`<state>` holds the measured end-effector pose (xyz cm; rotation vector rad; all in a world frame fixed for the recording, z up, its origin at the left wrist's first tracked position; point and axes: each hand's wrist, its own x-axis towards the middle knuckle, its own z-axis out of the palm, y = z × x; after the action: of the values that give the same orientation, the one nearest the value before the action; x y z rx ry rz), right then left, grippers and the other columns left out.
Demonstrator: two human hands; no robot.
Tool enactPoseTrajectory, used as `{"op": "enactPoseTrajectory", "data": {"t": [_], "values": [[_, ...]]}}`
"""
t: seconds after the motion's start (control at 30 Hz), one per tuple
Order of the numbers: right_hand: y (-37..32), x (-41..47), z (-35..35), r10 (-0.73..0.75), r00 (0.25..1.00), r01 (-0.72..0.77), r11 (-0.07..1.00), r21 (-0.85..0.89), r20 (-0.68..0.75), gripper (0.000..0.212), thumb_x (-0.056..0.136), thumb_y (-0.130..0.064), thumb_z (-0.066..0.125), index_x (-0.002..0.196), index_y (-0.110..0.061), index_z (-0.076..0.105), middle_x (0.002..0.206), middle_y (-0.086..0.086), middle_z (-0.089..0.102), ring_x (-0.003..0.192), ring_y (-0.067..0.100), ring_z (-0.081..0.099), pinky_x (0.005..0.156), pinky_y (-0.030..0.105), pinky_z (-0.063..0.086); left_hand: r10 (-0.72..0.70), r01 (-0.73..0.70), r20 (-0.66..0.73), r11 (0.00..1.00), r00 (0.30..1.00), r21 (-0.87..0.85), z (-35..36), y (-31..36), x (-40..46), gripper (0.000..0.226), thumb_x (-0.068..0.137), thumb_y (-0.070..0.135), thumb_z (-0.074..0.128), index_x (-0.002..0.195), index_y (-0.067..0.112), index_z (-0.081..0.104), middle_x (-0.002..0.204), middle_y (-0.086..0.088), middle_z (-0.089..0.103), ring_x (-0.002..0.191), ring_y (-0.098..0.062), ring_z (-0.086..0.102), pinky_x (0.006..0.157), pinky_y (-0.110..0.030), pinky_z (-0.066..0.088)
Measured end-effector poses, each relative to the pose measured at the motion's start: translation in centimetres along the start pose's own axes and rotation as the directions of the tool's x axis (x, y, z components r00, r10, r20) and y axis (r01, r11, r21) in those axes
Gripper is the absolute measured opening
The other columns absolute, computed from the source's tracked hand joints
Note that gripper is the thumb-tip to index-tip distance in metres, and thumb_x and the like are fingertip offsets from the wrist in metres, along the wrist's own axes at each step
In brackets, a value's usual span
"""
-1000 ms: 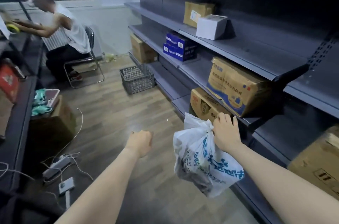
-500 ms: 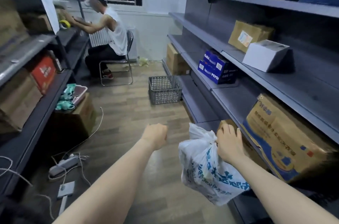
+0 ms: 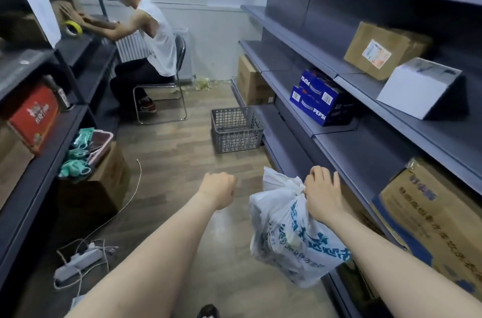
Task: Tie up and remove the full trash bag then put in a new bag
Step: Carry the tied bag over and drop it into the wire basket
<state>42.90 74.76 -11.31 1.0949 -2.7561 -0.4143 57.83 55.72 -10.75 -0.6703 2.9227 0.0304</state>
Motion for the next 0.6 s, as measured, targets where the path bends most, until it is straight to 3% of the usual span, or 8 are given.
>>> {"op": "enactPoseTrajectory", "data": {"t": [0.33, 0.6], "values": [[-3.8, 12.6, -0.6, 0.054, 0.996, -0.056, 0.998, 0.03, 0.073, 0.036, 0.09, -0.021, 0.052, 0.125, -0.014, 0.047, 0.137, 0.005, 0.033, 0.13, 0.024, 0.03, 0.115, 0.047, 0.017, 0.079, -0.078, -0.038, 0.996, 0.996, 0.041, -3.4, -8.3, 13.1, 0.026, 0.091, 0.011, 0.041, 0.112, 0.01, 0.056, 0.119, -0.012, 0.062, 0.111, -0.032, 0.058, 0.094, -0.036, 0.04], [-5.8, 24.8, 0.8, -0.019, 0.994, 0.018, 1.0, 0.01, 0.105, 0.035, 0.09, -0.02, 0.051, 0.124, -0.013, 0.046, 0.136, 0.005, 0.034, 0.13, 0.023, 0.03, 0.115, 0.048, 0.017, 0.079, -0.079, 0.005, 0.996, 0.997, 0.029, -3.0, -13.2, 23.5, 0.023, 0.09, 0.008, 0.039, 0.106, 0.008, 0.055, 0.115, -0.012, 0.062, 0.107, -0.031, 0.059, 0.095, -0.039, 0.04]]}}
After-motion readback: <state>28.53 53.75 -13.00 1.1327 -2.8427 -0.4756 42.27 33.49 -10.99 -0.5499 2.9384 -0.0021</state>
